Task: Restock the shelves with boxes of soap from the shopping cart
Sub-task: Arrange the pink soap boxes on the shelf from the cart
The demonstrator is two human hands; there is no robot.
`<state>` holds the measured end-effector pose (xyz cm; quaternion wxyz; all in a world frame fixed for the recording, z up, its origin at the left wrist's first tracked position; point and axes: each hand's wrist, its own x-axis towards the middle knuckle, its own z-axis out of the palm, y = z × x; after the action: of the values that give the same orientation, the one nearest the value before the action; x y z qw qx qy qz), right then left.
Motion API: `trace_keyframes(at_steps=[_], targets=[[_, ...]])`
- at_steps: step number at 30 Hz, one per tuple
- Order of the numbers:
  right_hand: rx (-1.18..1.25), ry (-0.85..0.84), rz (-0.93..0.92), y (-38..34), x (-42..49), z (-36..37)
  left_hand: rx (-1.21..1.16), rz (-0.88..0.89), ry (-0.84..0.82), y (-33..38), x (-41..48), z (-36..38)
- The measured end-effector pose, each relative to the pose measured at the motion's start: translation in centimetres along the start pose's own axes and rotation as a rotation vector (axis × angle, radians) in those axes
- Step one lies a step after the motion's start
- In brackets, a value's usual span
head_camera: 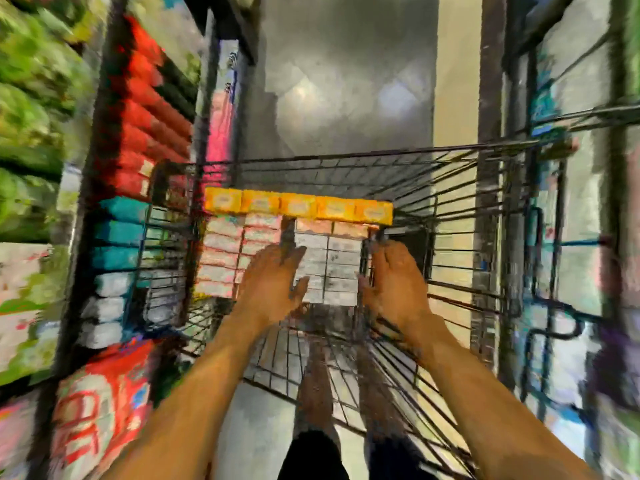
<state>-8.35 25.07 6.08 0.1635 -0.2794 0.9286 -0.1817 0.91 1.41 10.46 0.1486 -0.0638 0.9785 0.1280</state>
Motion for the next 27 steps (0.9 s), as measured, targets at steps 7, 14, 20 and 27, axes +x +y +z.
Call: trace_keyframes(at_steps=[7,14,20,27], targets=[[0.027,0.01,0.006,4.4,7.2,9.0,0.02,0.021,-0.04,-4.0,9.9,10.5],[0.011,-0.067,0.071,6.4,11.3,15.2,0.133,0.078,0.085,-7.1,14.7,16.5],[0.259,-0.084,0.218,4.7,10.5,13.0,-0.168,0.03,0.095,-7.1,12.2,12.4],[0.818,0.009,0.417,-1.4,3.8,3.7,-0.788,-0.421,0.189,-4.5,1.8,2.3]])
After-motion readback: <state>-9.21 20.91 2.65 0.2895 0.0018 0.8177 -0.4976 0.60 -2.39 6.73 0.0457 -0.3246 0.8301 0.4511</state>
